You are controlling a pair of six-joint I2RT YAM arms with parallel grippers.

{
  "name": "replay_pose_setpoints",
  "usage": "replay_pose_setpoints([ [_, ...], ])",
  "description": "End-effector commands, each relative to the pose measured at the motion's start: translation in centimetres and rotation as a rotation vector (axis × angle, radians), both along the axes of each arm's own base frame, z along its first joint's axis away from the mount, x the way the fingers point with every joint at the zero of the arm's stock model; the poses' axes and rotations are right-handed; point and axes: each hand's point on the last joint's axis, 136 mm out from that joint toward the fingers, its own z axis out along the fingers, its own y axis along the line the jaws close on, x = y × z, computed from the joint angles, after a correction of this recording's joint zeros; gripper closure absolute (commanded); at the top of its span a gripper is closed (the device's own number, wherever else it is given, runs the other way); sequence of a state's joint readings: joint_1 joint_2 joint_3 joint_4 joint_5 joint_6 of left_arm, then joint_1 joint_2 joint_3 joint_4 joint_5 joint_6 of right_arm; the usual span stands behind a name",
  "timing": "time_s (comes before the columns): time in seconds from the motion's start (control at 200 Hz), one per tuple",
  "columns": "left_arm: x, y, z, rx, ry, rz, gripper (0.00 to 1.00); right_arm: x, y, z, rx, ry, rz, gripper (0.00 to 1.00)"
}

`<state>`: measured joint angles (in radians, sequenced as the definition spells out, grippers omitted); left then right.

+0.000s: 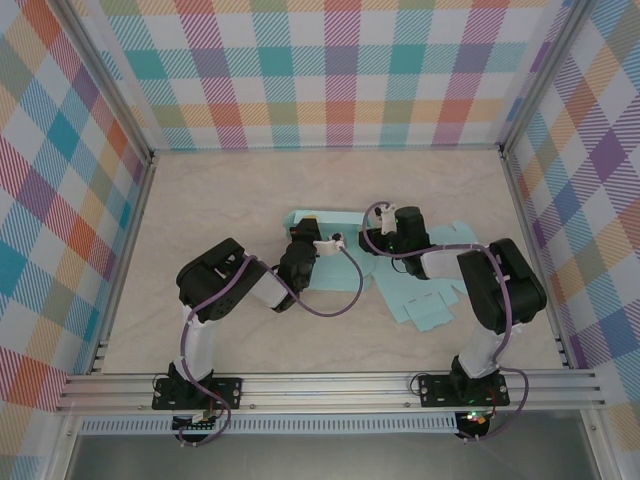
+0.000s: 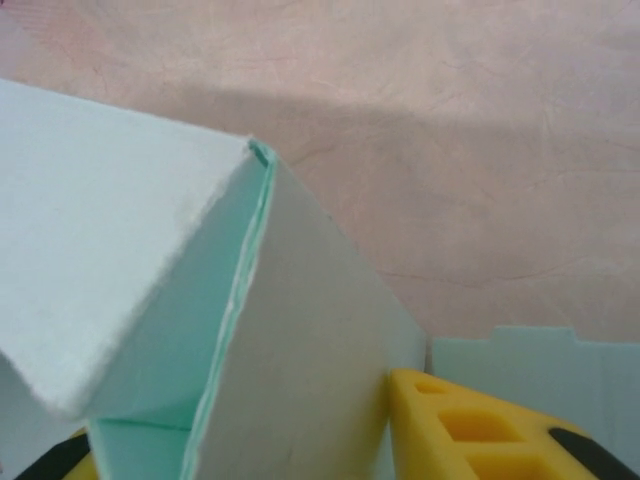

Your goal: Fold the paper box

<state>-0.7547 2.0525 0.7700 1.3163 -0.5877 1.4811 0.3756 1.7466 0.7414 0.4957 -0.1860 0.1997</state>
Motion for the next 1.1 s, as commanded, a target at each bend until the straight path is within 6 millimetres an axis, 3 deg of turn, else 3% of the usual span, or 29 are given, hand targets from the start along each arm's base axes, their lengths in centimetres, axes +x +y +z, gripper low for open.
replay_pose_setpoints([
  [0.0,-0.7,-1.7,0.6,-0.051,-0.012,-0.059,1.00,2.3,-0.2,1.5,0.003,-0.083,-0.060,0.67],
  [0.245,-1.4,-2.1,0.6,-0.079,0.013,-0.079,1.00,2.7,-0.7,0.8,-0.020,-0.064,-0.122,0.67],
  [0.375,-1.9,-2.2,0.8,-0.111,0.050,-0.077,1.00,2.6,-0.5,0.6,-0.039,-0.074,-0.136,0.76],
  [0.505,-2.1,-1.6,2.7,-0.224,0.049,-0.045,1.00,2.0,-0.1,1.0,-0.057,-0.103,-0.116,0.81],
  [0.67,-3.3,-0.7,5.5,-0.409,0.122,-0.034,0.77,1.3,0.0,1.3,-0.101,-0.123,-0.087,0.92],
  [0.86,-5.7,0.5,9.1,-0.684,0.233,-0.058,0.69,0.6,-0.3,1.8,-0.114,-0.144,-0.077,0.97],
  [0.895,-6.1,0.9,9.9,-0.737,0.239,-0.061,0.61,0.4,-0.3,1.9,-0.113,-0.144,-0.072,0.97],
  [0.975,-7.2,1.6,11.5,-0.837,0.272,-0.070,0.60,0.1,-0.1,2.1,-0.108,-0.143,-0.055,0.98],
  [1.095,-8.9,3.2,14.0,-0.998,0.325,-0.050,0.48,-0.5,0.1,2.8,-0.094,-0.140,-0.036,0.99],
])
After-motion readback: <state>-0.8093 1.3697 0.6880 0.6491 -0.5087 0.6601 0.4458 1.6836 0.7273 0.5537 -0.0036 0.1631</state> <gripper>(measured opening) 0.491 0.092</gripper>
